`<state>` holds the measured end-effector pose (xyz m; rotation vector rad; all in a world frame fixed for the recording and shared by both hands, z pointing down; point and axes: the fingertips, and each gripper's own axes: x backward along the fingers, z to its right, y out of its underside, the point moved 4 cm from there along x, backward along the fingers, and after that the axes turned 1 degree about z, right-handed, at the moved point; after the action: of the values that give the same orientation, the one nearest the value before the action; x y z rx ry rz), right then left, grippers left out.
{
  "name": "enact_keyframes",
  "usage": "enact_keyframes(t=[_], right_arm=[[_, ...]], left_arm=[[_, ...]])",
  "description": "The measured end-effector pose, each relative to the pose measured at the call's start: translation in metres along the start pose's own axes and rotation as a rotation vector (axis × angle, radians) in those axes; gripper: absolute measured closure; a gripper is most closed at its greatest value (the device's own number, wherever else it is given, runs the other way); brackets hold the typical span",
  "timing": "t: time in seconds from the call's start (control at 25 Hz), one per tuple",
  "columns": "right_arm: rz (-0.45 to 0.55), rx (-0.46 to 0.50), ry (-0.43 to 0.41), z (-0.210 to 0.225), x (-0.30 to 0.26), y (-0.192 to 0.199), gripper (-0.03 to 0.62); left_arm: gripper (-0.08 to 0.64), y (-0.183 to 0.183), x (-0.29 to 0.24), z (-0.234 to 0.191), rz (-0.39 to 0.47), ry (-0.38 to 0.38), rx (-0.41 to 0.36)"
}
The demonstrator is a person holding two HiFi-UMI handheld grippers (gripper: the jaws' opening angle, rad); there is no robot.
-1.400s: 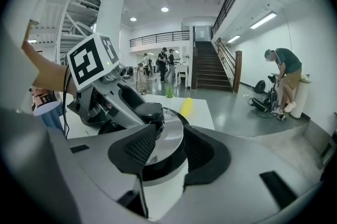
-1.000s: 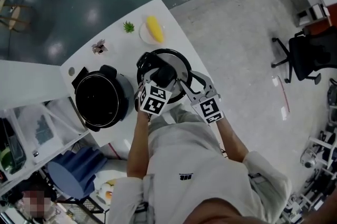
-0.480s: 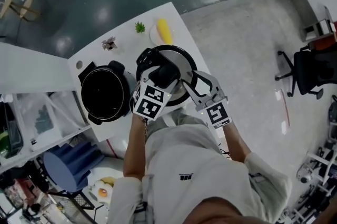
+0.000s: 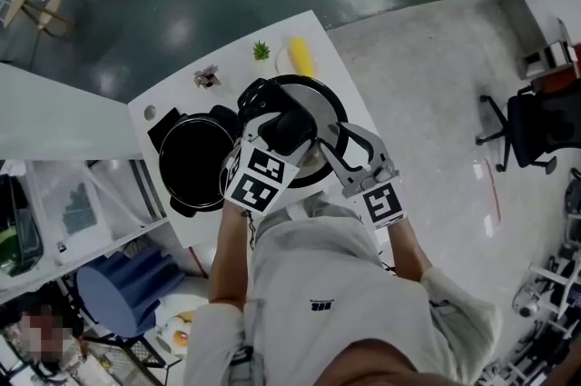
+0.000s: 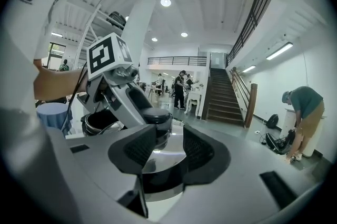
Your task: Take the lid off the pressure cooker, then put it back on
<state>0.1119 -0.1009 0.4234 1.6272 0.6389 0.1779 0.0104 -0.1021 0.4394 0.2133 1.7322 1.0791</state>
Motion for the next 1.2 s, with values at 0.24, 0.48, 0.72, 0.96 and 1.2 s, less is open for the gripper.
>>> enact_keyframes(t=[0.24,0.48,0.72,0.96,1.2], right_arm=[[0.006,0.0,0.023,-0.025,-0.016,-0.019,0.426],[-0.002,0.004,0.026,-0.053,-0.032,-0.031,0.426],[-0.023,0.002,0.016,-0.083,-0.052,-0.037,0.428],[-0.042,0.003,0.005,-0.116,-0.075,-0.041,0.428],[-0.066,-0.007,-0.01,-0.141,-0.097,-0.042,0.428]], left_arm=[[0.273,0.008,0.034,-0.016,-0.001,0.032,-0.045],[0.272,0.028,0.065,-0.032,-0.01,0.068,-0.074],[0.273,0.056,0.089,-0.05,-0.034,0.091,-0.098],[0.273,0.085,0.112,-0.07,-0.052,0.11,-0.104],[0.273,0.107,0.125,-0.088,-0.078,0.131,-0.118]])
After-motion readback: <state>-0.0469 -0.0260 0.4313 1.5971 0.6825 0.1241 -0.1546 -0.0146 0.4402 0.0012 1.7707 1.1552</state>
